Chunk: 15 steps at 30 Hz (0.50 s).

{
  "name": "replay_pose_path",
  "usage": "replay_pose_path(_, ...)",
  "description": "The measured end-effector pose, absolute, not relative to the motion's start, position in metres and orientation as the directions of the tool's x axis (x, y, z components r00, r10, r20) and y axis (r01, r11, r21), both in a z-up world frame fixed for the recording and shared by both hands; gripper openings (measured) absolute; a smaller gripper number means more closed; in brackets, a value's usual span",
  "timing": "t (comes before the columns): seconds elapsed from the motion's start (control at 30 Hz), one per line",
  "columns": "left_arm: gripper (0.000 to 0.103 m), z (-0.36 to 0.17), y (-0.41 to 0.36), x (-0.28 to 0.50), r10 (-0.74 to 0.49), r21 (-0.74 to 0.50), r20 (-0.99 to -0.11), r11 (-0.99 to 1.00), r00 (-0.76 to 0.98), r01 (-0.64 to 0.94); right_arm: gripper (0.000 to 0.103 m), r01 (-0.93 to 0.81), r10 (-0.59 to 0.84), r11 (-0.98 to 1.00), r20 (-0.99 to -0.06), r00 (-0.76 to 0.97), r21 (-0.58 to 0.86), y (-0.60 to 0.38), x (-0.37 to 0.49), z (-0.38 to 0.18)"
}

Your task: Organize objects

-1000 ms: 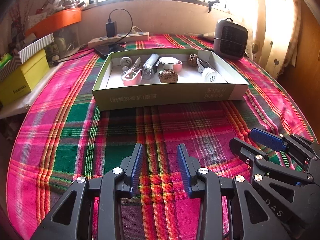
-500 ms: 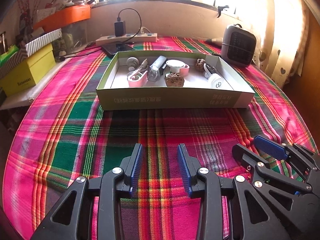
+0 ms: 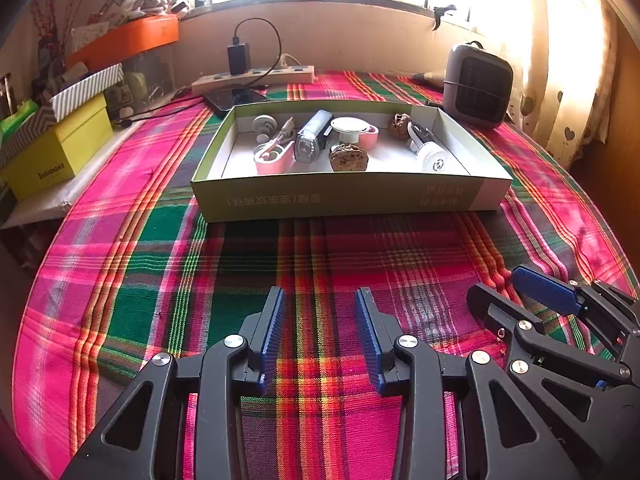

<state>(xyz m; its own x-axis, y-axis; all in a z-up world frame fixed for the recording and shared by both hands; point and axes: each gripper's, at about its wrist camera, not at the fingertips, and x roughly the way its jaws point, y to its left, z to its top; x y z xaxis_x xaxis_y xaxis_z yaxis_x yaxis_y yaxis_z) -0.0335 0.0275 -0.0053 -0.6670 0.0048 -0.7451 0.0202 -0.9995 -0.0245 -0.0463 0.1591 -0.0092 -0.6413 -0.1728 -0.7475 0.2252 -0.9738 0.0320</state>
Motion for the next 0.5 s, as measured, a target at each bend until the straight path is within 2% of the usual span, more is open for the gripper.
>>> replay_pose_path(0.17,0.034,-0.0053,0.0274,-0.0336,0.004,-0.022,-0.745,-1.000,-0.667,0.019,0.048,0.235,-0.182,-0.971,-0.748,-0.638,0.035,0.1583,-0.0465,-0.0095)
replay_pose_path(0.5,0.034,-0.0054,0.0277,-0.0335,0.004,-0.022,-0.745,-1.000,-0.667,0.018,0.048,0.234,-0.181,-0.972,-0.748,-0.638,0.036,0.1573,-0.0460,-0.0093)
